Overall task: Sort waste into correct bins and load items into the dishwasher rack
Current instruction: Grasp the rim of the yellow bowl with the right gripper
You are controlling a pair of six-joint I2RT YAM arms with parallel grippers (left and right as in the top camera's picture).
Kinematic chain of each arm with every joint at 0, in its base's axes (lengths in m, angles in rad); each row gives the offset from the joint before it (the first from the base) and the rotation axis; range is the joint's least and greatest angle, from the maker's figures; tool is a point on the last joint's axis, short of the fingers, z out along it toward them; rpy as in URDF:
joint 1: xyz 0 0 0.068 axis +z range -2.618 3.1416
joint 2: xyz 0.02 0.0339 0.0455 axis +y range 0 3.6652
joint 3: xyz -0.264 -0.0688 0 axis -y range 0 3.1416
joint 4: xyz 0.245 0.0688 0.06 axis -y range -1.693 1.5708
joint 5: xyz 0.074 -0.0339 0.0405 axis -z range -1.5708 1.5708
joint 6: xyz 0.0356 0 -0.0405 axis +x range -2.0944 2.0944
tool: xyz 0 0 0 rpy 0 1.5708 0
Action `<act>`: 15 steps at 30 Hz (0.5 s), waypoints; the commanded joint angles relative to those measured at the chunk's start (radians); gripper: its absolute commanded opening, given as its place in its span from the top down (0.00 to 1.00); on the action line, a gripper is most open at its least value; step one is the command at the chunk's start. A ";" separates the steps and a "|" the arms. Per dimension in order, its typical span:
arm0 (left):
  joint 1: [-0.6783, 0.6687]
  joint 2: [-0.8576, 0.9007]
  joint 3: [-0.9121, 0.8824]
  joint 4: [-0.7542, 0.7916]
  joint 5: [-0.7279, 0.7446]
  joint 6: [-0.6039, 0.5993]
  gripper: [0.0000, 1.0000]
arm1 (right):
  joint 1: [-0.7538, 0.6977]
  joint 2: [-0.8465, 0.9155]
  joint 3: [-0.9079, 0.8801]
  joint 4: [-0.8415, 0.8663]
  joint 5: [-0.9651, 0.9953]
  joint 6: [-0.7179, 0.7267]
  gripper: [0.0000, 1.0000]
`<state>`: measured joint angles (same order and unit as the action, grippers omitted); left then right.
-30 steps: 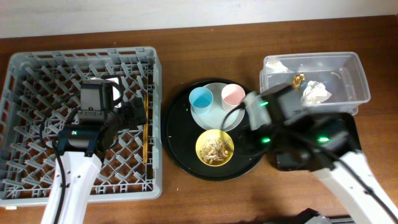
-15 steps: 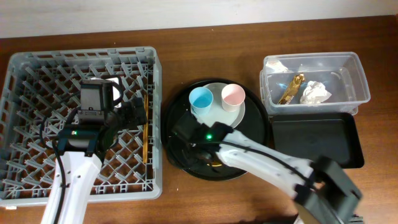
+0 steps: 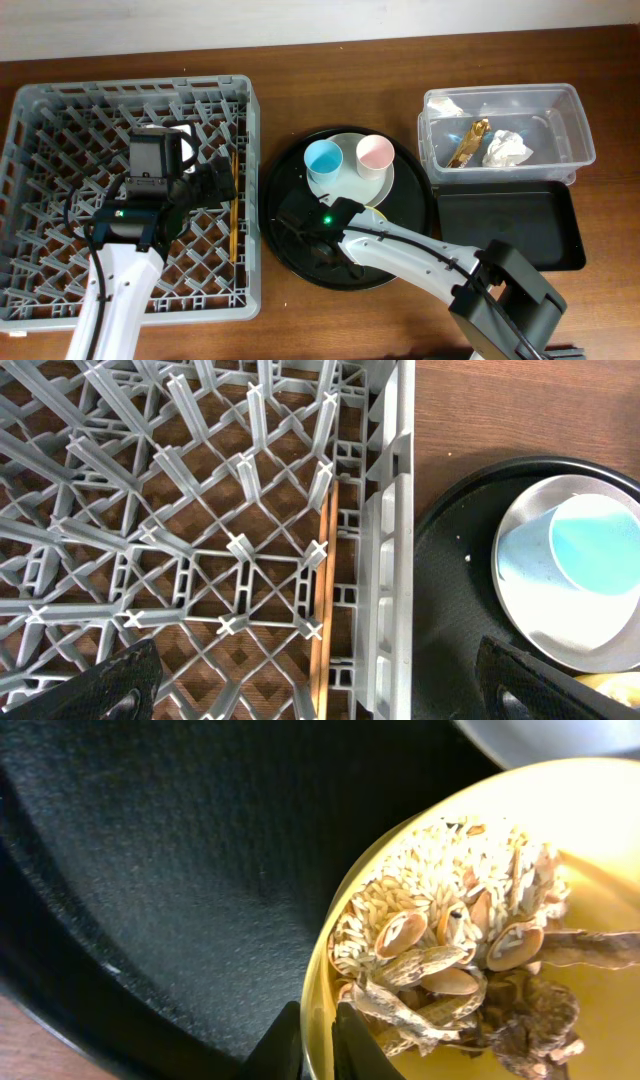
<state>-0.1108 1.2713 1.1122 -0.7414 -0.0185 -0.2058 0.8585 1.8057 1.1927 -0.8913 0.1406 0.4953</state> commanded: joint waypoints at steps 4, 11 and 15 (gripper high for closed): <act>0.002 -0.011 0.016 0.003 -0.007 -0.009 0.01 | 0.003 -0.004 0.002 -0.005 0.055 0.019 0.80; 0.002 -0.011 0.016 0.003 -0.007 -0.010 0.01 | 0.003 -0.004 0.002 0.016 0.055 0.019 0.72; 0.002 -0.011 0.016 0.003 -0.007 -0.010 0.01 | 0.004 -0.004 0.002 0.020 0.051 0.019 0.72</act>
<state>-0.1108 1.2713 1.1122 -0.7410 -0.0185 -0.2058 0.8585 1.8057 1.1927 -0.8772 0.1726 0.5014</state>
